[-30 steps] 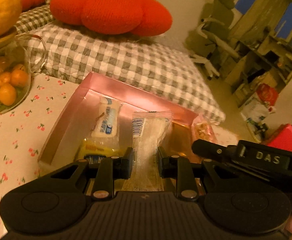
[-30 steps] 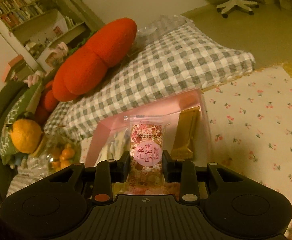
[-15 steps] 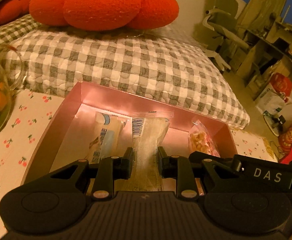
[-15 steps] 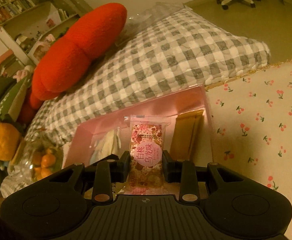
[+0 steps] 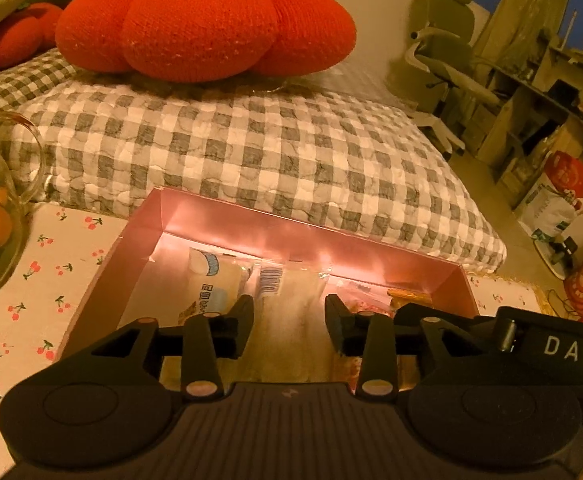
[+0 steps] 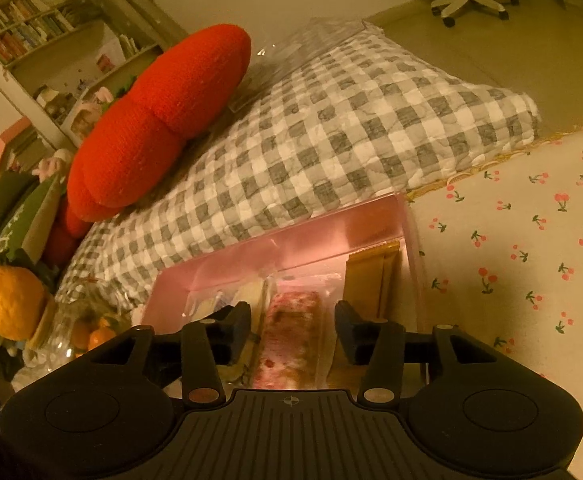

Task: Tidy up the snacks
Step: 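Carry both packets into the silver box and open both tools to release them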

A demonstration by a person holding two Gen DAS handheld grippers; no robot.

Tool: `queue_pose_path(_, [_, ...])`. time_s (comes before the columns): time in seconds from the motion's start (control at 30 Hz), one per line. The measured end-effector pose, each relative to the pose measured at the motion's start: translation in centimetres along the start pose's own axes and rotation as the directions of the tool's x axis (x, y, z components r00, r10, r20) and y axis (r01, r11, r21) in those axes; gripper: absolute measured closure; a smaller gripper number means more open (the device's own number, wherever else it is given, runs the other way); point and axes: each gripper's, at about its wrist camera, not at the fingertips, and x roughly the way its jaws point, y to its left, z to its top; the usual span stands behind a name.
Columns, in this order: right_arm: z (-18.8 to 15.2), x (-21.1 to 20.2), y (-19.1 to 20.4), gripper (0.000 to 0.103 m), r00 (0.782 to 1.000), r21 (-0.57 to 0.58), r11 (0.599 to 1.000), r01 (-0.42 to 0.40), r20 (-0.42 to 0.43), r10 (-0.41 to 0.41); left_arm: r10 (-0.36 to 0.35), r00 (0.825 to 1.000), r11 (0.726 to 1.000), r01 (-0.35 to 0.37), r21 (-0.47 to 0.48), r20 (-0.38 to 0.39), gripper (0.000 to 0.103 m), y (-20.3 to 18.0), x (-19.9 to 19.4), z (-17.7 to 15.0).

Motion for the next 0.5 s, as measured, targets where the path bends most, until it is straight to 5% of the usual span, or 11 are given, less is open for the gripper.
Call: queue_pose_path(0.5, [-1.0,-4.0,2.3,0.049,1.0,-0.069,0.997,0.024,0.005,-0.024,-0.001,1.0,1.0,0.001,-0.003,0.009,0.05,0.6,-4.4,-1.1])
